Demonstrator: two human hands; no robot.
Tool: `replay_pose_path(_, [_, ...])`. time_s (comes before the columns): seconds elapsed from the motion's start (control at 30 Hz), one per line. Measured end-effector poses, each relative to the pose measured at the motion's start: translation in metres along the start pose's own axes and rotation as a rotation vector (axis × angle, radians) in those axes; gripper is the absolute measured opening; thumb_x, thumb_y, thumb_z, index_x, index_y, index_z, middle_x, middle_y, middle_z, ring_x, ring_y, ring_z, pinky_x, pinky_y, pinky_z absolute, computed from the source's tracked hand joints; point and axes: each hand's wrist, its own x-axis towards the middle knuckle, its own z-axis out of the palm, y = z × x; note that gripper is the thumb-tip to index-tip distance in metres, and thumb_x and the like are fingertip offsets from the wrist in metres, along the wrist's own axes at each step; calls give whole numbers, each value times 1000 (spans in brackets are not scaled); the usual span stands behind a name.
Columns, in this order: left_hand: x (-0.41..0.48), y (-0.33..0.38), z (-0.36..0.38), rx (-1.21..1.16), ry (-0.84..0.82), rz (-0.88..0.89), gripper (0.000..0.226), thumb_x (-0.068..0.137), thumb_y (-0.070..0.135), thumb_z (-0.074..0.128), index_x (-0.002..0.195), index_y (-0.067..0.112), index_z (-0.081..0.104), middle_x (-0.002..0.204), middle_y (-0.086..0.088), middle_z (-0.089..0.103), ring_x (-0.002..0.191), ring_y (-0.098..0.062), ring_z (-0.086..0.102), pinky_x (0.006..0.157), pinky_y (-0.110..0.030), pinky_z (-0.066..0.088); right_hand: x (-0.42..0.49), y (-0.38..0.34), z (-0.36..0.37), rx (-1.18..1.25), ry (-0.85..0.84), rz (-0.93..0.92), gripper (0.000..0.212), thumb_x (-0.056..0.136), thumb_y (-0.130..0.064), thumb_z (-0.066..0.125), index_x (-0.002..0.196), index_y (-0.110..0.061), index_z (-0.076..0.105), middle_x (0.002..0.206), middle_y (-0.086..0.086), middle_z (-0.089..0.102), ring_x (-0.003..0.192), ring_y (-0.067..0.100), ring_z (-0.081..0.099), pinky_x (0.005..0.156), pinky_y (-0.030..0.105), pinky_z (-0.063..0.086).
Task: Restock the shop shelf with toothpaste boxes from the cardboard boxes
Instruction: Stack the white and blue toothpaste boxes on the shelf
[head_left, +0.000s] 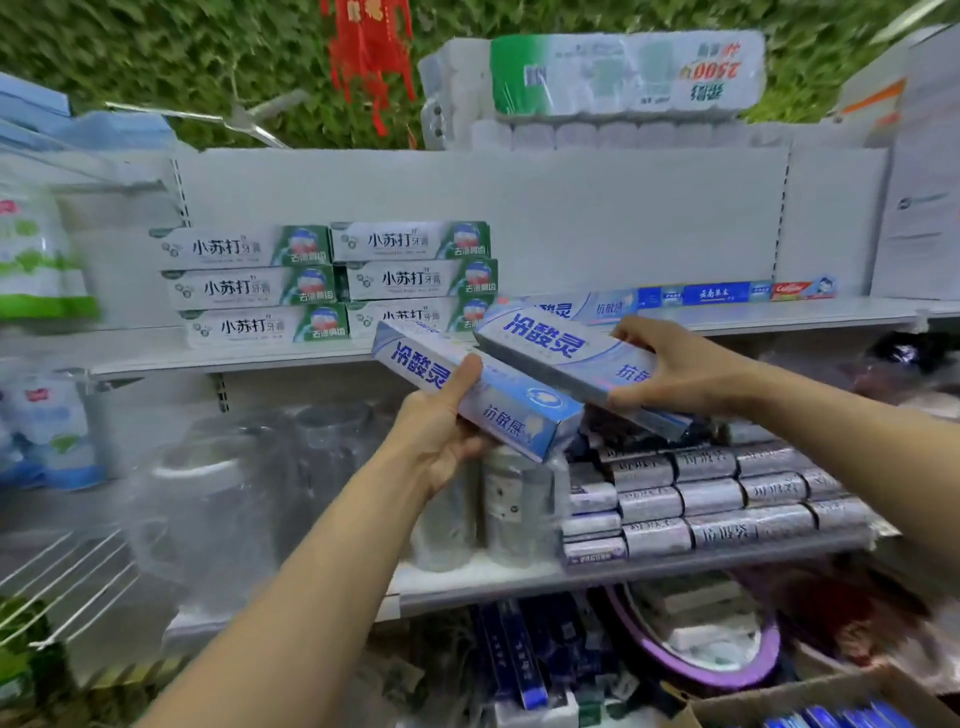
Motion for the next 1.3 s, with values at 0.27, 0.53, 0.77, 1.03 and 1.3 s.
replay_pose_path(0.27, [82,30,22,2,59,84,30,84,26,69,104,5,61,89,-14,73,65,-24,72,49,-40,58,113,35,-53,-303,116,-21,63,65,-36,79,120,-34,48,105,-10,60,93,20,59,85,38,48])
replay_pose_path(0.53, [127,31,40,24,78,126,22,87,23,67,95,3,61,70,-9,74,59,-23,72,46,-40,57,183,71,-67,-509,153,2,70,65,-44,77,126,-41,44,110,-13,64,89,18,59,79,33,43])
replay_pose_path(0.77, [146,20,62,16,155,187,34,86,23,68,114,6,60,83,-9,73,63,-20,72,48,-38,57,223,99,-66,-551,35,-58,64,66,-41,78,121,-43,46,112,-14,62,98,18,58,79,33,43])
replay_pose_path(1.03, [169,1,100,-31,244,237,28,87,23,67,110,7,60,71,-7,73,62,-21,72,53,-45,59,273,133,-78,-458,-125,-173,52,92,-23,57,142,-30,44,148,4,40,133,24,38,107,31,30])
replay_pose_path(1.3, [201,-6,123,-60,330,239,32,87,19,68,115,7,58,89,-13,72,72,-25,71,52,-48,58,328,169,-54,-377,3,-178,47,91,-19,54,136,-32,51,143,-1,45,131,24,39,102,34,36])
